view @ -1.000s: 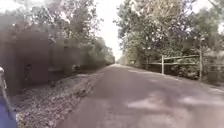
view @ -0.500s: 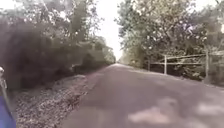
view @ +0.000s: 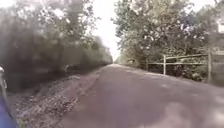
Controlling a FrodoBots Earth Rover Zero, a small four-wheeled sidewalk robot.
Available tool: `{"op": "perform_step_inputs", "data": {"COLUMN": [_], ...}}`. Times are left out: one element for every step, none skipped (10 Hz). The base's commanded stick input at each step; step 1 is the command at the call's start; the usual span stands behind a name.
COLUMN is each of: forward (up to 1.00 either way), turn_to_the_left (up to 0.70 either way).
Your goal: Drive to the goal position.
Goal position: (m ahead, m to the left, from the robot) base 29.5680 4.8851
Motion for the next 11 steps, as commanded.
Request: {"op": "perform_step_inputs", "data": {"forward": [0.70, 0.70, 0.70, 0.70, 0.70, 0.70, 0.70, 0.70, 0.70, 0.70, 0.70], "turn_to_the_left": [0.00, 0.00, 0.00, 0.00, 0.00, 0.00, 0.00, 0.00, 0.00, 0.00, 0.00]}}
